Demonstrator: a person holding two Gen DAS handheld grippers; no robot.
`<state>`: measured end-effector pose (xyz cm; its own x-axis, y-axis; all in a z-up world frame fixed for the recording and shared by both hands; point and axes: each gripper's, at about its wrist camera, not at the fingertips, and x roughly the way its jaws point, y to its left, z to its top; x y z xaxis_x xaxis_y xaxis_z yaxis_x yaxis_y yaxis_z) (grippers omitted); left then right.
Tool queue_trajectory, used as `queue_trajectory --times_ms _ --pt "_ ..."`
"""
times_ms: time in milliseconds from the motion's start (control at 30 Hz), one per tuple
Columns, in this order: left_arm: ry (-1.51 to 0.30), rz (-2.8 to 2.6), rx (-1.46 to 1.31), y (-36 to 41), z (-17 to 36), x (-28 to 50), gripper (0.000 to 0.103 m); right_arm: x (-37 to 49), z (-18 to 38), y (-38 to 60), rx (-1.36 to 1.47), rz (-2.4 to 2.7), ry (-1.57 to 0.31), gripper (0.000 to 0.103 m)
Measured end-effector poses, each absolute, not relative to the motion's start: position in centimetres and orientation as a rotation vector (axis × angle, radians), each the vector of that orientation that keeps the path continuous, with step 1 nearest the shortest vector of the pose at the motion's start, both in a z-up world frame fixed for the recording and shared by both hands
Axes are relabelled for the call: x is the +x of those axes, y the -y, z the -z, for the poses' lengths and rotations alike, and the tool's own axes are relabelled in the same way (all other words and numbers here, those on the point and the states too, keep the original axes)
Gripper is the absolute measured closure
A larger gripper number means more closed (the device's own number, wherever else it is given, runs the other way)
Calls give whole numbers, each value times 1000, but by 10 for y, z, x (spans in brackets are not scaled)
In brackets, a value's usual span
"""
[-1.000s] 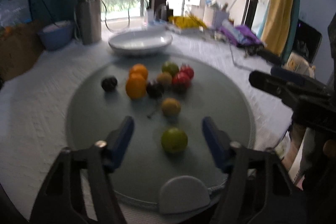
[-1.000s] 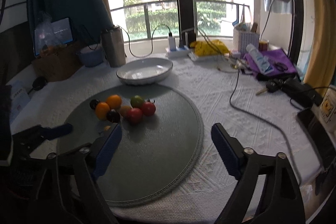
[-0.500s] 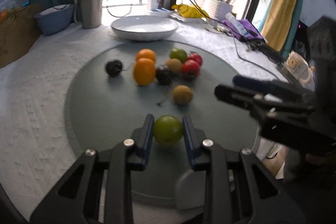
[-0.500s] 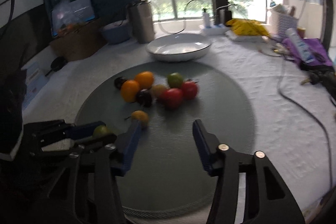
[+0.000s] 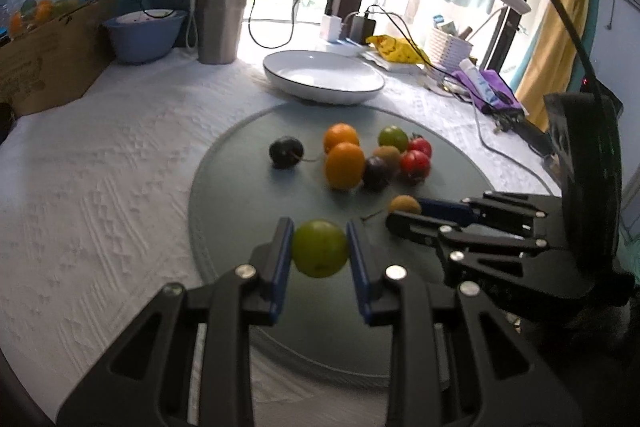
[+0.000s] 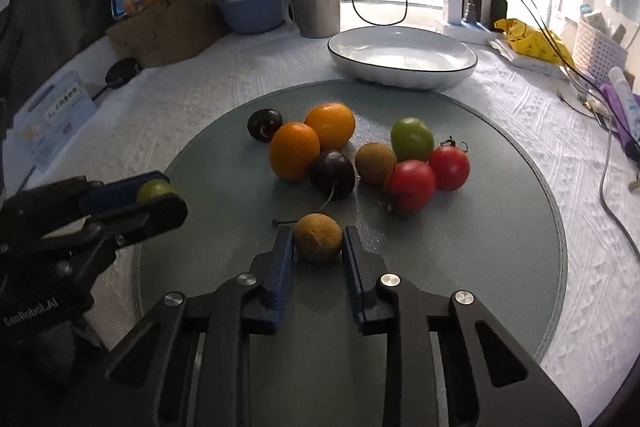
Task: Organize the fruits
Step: 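Carry the green fruit with the left tool while the right tool carries the brown fruit to the white bowl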
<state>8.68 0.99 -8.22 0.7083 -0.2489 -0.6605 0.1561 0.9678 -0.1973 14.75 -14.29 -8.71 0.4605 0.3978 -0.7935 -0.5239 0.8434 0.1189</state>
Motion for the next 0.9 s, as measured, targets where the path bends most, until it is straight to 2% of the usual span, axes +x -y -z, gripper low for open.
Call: queue_trajectory --times_ms 367,900 --pt "-719 201 -122 -16 62 118 74 162 54 154 -116 -570 -864 77" --pt "-666 182 -99 -6 33 190 74 232 23 178 -126 -548 -754 76"
